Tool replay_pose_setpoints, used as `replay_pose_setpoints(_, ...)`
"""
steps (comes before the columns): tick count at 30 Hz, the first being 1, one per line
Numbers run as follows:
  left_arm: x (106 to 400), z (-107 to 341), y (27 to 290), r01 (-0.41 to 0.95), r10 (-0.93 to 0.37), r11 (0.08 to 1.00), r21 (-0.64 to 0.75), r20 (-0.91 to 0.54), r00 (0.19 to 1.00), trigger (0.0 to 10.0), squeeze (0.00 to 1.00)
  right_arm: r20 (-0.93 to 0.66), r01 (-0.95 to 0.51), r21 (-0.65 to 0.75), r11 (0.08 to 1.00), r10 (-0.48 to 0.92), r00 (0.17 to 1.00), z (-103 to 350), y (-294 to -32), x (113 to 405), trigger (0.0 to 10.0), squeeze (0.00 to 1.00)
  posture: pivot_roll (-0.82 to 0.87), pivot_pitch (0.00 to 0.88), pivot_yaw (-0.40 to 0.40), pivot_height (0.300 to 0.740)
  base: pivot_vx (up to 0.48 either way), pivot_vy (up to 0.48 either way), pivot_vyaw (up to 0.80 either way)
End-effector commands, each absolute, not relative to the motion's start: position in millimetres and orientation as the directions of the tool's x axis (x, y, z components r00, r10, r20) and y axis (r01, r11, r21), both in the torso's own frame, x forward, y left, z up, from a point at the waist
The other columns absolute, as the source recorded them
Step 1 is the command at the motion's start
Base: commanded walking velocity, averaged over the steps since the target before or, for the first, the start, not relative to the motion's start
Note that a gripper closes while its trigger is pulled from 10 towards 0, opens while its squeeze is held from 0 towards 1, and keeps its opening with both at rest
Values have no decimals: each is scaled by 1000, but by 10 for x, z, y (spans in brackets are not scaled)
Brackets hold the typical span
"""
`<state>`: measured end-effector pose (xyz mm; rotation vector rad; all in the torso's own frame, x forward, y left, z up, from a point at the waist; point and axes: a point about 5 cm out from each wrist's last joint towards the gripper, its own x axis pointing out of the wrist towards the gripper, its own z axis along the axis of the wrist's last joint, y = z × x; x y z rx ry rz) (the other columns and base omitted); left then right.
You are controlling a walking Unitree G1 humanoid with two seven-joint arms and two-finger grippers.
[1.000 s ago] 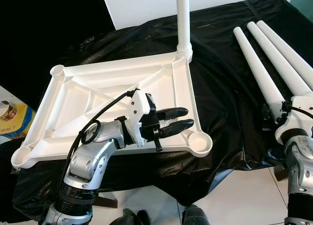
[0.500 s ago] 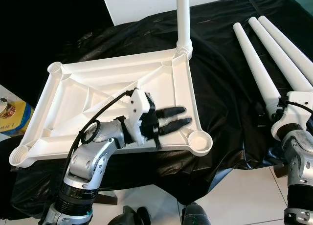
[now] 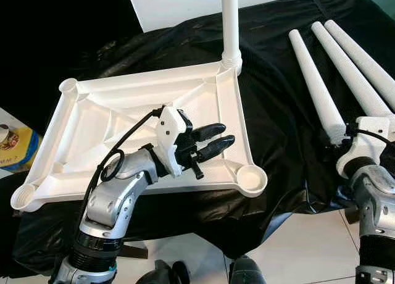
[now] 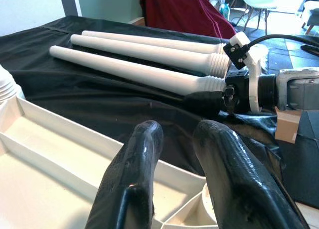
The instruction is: Building children table
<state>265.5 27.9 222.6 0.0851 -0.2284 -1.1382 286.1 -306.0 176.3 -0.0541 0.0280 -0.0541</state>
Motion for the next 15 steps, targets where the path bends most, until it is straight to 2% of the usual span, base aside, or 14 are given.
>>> replay_pose_setpoints(1,2635,2235,294,880,-900,435,193,137,414,10000,0,-37,17,-4,1000,-17,999,1675,-2937,2851,10000,0,-177,197,131,740,0,0,0)
replay_pose_setpoints(5,2635,2229,296,878,-899,437,194,134,418,10000,0,56,31,0,1000,-31,998,1775,-2863,2831,10000,0,-179,194,131,740,0,0,0)
replay_pose_setpoints(6,2635,2228,297,878,-899,437,195,134,418,10000,0,69,33,16,999,-34,997,1789,-2850,2824,0,0,-180,192,130,740,0,0,0)
replay_pose_setpoints(9,2637,2227,299,877,-898,438,196,134,418,10000,0,94,42,29,999,-45,995,1823,-2826,2818,0,0,-182,188,129,740,0,0,0)
replay_pose_setpoints(10,2645,2230,303,874,-897,441,205,135,421,10000,0,118,64,34,997,-68,991,1865,-2809,2822,10000,0,-183,185,128,740,0,0,0)
replay_pose_setpoints(15,2671,2235,321,854,-884,467,229,138,446,10000,0,154,46,24,999,-49,987,1939,-2722,2836,10000,0,-186,181,124,740,0,0,0)
